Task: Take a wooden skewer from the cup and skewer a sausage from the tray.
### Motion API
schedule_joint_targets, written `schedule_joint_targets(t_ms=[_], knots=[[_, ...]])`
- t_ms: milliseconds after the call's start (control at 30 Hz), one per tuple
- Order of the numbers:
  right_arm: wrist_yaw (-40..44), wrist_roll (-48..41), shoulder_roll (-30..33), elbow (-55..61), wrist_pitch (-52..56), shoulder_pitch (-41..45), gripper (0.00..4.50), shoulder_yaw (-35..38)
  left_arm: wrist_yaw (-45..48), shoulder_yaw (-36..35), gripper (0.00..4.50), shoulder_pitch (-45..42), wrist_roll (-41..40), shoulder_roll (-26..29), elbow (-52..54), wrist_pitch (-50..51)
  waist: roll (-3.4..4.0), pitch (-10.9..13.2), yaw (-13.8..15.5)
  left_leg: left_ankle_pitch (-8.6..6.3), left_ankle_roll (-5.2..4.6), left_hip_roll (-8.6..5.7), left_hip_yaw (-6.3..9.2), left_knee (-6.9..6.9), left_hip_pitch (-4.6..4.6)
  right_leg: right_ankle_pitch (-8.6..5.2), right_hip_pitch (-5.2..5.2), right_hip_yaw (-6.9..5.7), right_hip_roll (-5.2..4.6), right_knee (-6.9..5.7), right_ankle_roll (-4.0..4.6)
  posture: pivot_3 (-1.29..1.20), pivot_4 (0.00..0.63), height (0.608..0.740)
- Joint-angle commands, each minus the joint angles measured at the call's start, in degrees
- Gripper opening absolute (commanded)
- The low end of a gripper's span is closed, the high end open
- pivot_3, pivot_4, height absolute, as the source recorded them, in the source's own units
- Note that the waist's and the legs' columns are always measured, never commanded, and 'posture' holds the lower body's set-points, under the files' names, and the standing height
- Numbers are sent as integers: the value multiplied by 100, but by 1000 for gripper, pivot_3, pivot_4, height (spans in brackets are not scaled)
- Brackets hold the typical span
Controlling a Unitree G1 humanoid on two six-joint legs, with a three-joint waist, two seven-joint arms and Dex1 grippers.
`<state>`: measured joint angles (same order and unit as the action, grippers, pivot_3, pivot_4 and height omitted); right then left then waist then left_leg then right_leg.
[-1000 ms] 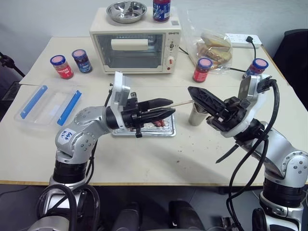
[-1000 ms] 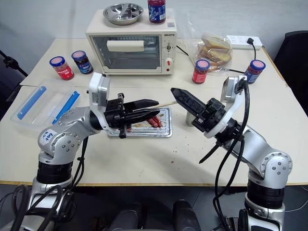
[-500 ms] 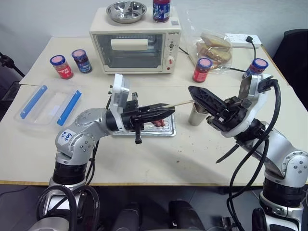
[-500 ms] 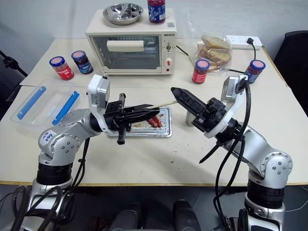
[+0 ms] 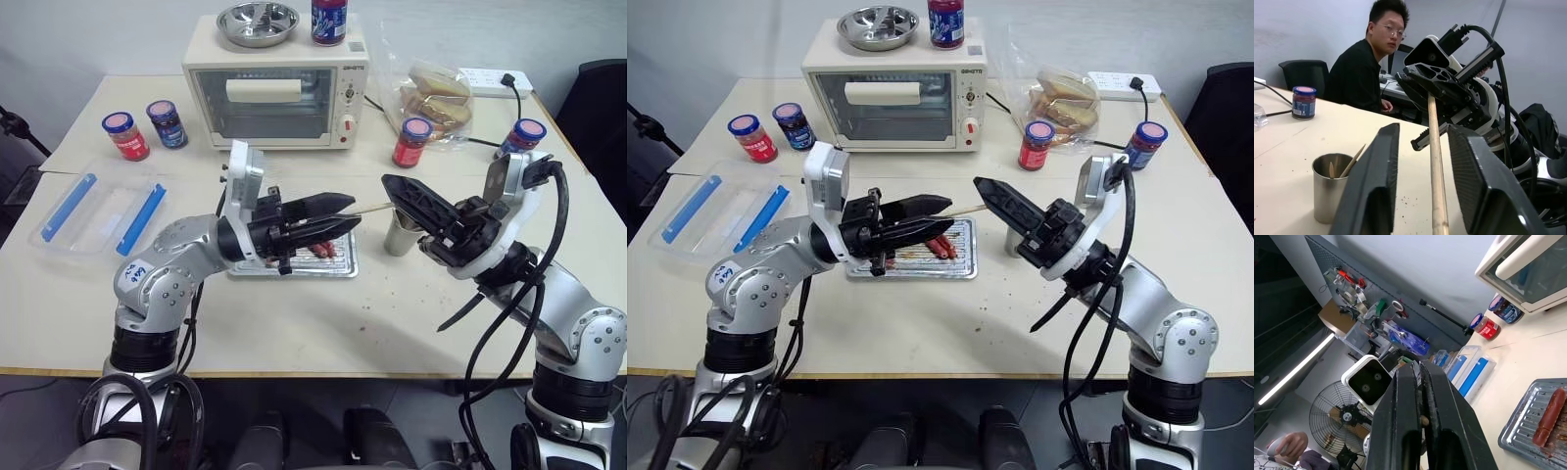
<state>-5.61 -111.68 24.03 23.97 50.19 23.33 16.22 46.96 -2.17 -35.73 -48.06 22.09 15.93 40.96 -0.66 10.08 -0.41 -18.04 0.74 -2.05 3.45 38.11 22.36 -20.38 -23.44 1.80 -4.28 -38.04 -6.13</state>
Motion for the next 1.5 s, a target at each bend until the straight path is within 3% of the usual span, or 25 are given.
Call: schedule_joint_targets(t_ms=[33,267,467,700,833,900,1000,1167,1267,1433,1500], knots=[[12,-132,-61,124,-13,91,0,76,-46,-155,1428,-85,-215,-12,143,16,0,0,1,0,0,0,0,0,0,0,0,0,0,0,0,0,150,740],[-17,-132,-151,145,-34,152,0,73,-25,-155,26,-22,-335,31,142,5,0,0,0,0,0,0,0,0,0,0,0,0,0,0,0,0,150,740],[-7,-132,-153,207,-44,100,0,56,-113,-149,26,-35,-244,64,112,-49,0,0,-1,0,0,0,0,0,0,0,0,0,0,1,0,0,150,740],[-213,-132,121,152,-56,102,1756,51,-105,-225,0,-25,-174,322,61,-8,0,0,-2,0,0,0,0,-1,0,0,0,0,0,1,0,0,150,740],[-363,-96,896,212,145,185,2846,-212,-13,-545,0,307,-288,866,222,158,0,0,-33,0,0,0,0,-3,0,0,-1,2,0,2,0,0,150,740],[-445,72,1303,311,222,220,3026,-405,31,-733,0,542,-357,1147,358,230,0,0,-93,0,0,2,0,-9,-1,0,-1,2,0,5,0,0,150,740],[-536,963,1663,533,352,387,3026,-873,335,-1405,0,1258,-398,1955,483,381,0,1,-152,0,0,7,1,-13,0,0,-1,1,2,10,0,0,150,740],[-641,2224,1742,698,606,812,3026,-1743,858,-2458,0,2287,-358,3086,398,509,-1,3,-187,2,5,19,10,-22,-2,-1,-12,10,16,13,1,0,150,740],[-469,3202,1672,628,715,1025,3026,-2230,900,-2782,0,2544,-412,3333,415,558,-1,3,-110,2,5,18,13,-20,-2,-1,-8,8,11,20,2,0,150,740],[350,5403,1467,254,563,1637,4023,-3539,704,-3030,0,2756,-542,3297,609,637,-2,3,-112,1,2,-5,22,-17,1,-1,-5,4,-9,23,2,0,150,740],[646,6225,1289,-117,306,1928,4023,-3953,571,-3013,0,2804,-603,3194,780,652,-2,3,-120,1,2,-5,22,-21,3,-1,-9,3,-9,23,2,0,150,740]])
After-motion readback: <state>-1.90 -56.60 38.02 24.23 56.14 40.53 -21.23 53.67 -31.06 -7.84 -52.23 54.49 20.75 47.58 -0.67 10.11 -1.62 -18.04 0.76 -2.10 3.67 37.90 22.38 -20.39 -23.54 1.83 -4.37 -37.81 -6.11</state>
